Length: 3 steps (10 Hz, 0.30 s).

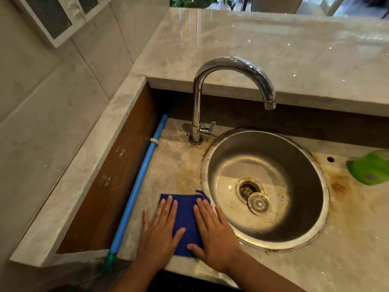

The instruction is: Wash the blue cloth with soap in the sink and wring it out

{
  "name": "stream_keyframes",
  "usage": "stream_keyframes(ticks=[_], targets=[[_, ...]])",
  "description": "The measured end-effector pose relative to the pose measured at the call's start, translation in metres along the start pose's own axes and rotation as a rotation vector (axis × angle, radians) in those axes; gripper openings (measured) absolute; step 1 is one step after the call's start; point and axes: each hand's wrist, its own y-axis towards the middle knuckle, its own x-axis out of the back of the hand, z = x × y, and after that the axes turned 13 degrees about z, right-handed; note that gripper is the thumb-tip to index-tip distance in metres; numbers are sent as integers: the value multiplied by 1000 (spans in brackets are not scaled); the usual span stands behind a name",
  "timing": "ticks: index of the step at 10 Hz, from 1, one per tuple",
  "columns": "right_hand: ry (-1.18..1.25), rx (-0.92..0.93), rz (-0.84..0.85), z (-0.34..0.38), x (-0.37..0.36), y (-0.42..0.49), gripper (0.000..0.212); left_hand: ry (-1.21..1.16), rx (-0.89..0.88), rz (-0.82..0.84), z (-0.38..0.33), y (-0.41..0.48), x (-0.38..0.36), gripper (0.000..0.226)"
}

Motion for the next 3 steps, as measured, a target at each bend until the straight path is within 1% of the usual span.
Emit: stream_keyframes(ticks=[1, 2, 3], targets=[[137, -16, -75, 5, 15, -18, 90, -7, 22, 89, -3, -4, 3, 84], [440, -21, -113, -4, 35, -59, 61, -72, 69, 181, -18, -3, 24, 77], [691, -138, -115, -37, 60, -112, 19, -71, 115, 231, -44, -13, 45, 76]])
